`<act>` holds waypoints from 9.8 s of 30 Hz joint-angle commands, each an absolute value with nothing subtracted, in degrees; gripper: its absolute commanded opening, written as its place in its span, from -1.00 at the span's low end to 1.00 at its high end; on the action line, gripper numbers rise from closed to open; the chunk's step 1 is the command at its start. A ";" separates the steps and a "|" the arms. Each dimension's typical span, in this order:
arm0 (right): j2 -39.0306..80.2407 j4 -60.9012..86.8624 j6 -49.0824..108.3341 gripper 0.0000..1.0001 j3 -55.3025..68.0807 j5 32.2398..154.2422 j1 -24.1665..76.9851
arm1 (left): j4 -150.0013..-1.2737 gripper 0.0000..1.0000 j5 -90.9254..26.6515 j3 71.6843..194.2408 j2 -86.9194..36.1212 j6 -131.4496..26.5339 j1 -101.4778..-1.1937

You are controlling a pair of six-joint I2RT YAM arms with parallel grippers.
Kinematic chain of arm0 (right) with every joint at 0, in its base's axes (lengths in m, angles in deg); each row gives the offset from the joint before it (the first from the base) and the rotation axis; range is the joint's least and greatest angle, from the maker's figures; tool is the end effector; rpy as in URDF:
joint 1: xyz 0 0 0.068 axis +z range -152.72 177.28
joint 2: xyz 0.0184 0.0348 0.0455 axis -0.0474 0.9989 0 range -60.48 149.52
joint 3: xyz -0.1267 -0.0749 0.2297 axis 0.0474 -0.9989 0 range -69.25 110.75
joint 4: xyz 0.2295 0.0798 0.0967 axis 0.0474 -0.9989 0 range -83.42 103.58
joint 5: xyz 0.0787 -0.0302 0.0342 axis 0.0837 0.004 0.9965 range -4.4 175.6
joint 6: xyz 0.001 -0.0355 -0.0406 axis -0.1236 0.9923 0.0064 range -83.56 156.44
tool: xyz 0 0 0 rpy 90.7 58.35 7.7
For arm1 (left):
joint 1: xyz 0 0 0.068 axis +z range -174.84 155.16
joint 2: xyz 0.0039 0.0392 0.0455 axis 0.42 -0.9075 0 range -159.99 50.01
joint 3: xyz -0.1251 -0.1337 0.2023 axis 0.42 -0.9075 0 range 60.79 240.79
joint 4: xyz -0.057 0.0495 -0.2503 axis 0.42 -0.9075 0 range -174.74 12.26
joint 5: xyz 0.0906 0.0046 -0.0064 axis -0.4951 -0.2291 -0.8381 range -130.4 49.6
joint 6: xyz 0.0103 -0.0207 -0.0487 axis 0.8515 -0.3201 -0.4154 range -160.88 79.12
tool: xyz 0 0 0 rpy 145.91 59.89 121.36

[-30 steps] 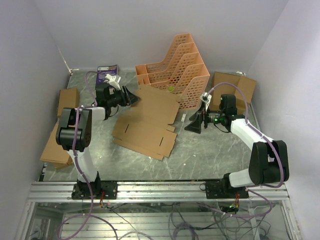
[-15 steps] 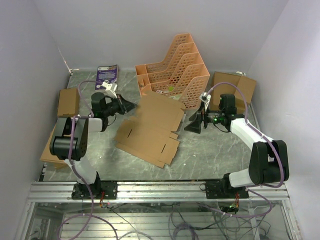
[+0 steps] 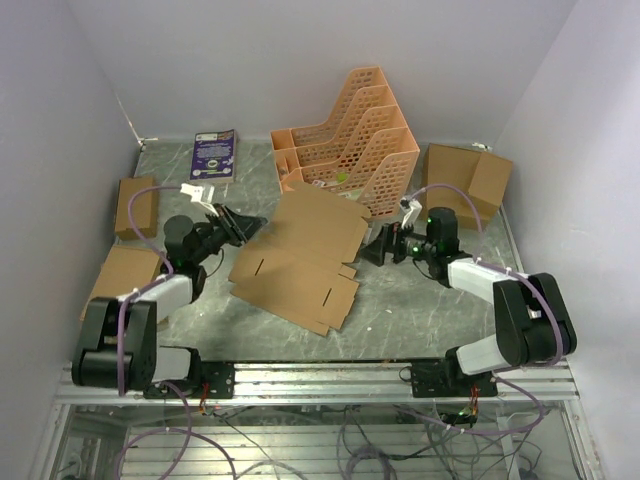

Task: Fold the paper box

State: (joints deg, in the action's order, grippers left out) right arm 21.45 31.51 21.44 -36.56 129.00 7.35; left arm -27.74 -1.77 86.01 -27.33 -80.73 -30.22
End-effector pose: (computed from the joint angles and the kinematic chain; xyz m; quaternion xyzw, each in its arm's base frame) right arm 0.2653 0.0720 0.1766 -0.1462 0.8170 0.4134 0.3745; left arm 0.2584 -0.0466 0.2109 0.0179 0.7170 -0.4717 0.5129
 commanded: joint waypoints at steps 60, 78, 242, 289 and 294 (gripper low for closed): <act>18.11 -37.41 61.06 -1.00 23.99 159.16 2.22 | -2.63 0.85 7.69 90.44 -10.47 -84.89 -37.87; 18.15 -39.22 62.90 -0.80 24.42 156.88 3.83 | 17.60 -0.86 12.48 99.55 -28.60 -96.06 -43.67; 8.27 -22.00 63.41 -0.26 -0.77 167.82 0.88 | 21.22 -0.86 15.18 99.24 -21.54 -103.98 -40.72; 5.51 -33.62 59.46 0.54 22.60 122.06 -2.95 | 11.40 -0.86 6.92 97.00 -17.48 -96.46 -36.24; 7.16 -28.79 55.69 -0.75 23.50 113.92 -10.51 | 9.25 -0.86 0.81 97.06 -14.99 -100.77 -33.10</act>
